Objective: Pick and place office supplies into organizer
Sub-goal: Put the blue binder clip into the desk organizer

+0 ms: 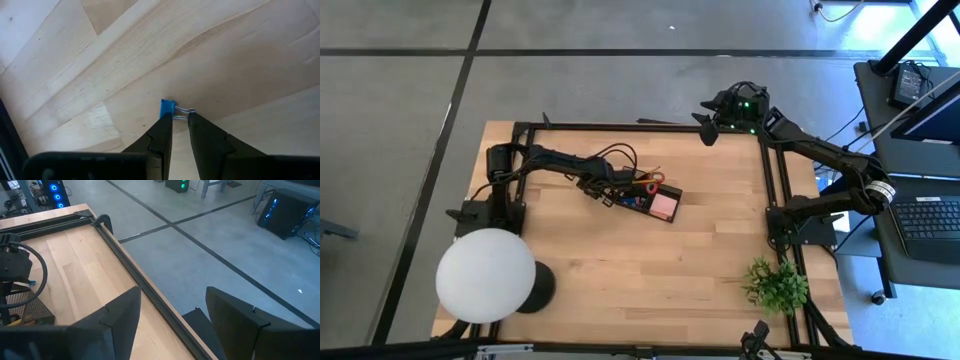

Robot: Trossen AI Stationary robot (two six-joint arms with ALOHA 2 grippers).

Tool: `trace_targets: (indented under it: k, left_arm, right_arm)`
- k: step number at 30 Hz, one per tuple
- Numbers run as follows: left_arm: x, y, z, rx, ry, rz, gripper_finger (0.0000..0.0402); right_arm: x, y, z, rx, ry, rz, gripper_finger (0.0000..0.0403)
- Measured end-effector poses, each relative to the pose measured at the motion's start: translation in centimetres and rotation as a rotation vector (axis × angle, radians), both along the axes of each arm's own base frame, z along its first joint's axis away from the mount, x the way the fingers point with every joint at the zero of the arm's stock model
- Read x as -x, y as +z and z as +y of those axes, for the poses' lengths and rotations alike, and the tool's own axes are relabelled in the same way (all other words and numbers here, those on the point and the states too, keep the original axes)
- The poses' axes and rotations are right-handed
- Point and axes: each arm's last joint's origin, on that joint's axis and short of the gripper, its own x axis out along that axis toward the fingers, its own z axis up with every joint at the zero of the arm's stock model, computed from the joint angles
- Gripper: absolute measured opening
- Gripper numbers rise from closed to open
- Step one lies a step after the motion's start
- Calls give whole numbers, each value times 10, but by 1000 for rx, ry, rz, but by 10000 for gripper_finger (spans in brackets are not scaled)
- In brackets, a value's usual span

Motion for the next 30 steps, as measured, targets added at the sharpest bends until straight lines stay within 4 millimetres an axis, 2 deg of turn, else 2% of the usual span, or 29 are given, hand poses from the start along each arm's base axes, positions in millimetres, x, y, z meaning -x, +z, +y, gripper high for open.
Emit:
trace_targets:
  k: [30]
  left_arm:
    - [0,0,1,-5,-32,11,63]
  right_arm:
    - [1,-5,2,-45,-1,40,228]
